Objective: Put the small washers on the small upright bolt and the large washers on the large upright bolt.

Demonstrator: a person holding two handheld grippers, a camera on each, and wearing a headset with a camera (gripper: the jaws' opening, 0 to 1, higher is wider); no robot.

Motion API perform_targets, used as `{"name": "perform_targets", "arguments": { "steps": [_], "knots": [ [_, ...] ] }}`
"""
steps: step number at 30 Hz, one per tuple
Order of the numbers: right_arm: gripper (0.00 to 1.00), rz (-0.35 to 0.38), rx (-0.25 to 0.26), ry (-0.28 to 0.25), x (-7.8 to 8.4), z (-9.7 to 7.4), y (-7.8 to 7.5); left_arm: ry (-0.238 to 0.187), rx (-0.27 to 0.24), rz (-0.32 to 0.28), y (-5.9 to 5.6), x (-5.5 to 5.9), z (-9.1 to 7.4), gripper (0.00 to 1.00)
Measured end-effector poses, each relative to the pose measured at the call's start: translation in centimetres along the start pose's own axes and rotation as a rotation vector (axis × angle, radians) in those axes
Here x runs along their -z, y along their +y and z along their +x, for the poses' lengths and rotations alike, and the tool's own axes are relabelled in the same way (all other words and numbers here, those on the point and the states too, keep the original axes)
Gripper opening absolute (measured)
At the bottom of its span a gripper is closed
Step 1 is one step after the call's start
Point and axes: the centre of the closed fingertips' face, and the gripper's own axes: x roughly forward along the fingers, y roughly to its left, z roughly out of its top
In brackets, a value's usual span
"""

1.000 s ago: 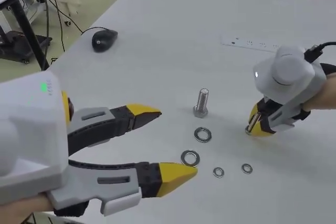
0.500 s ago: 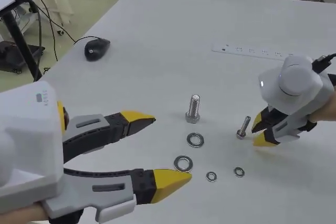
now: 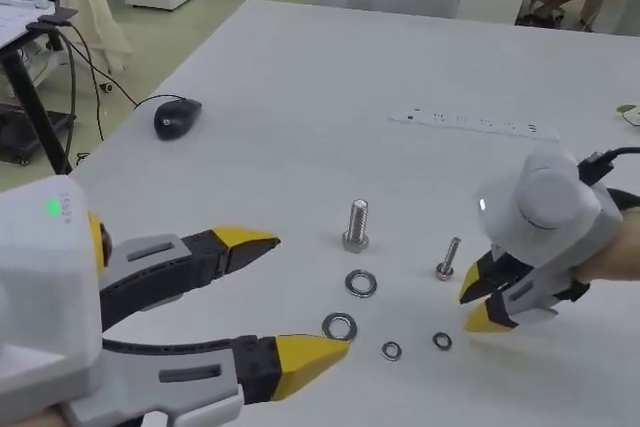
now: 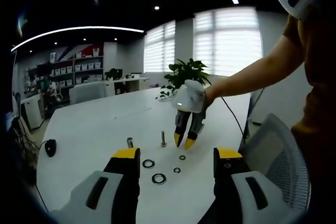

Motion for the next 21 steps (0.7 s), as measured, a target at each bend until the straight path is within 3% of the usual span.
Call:
{"name": "perform_targets", "arguments": {
  "steps": [5, 21],
  "knots": [
    [0.17, -0.004, -0.02, -0.002, -0.6, 0.6, 0.9, -0.001, 0.001, 0.006, -0.3, -0.1, -0.3, 0.55],
    [0.19, -0.036, -0.041, 0.048, -0.8, 2.0, 1.2, -0.02, -0.022, 0.007, -0.2, -0.3, -0.9, 0.55]
  ]
}}
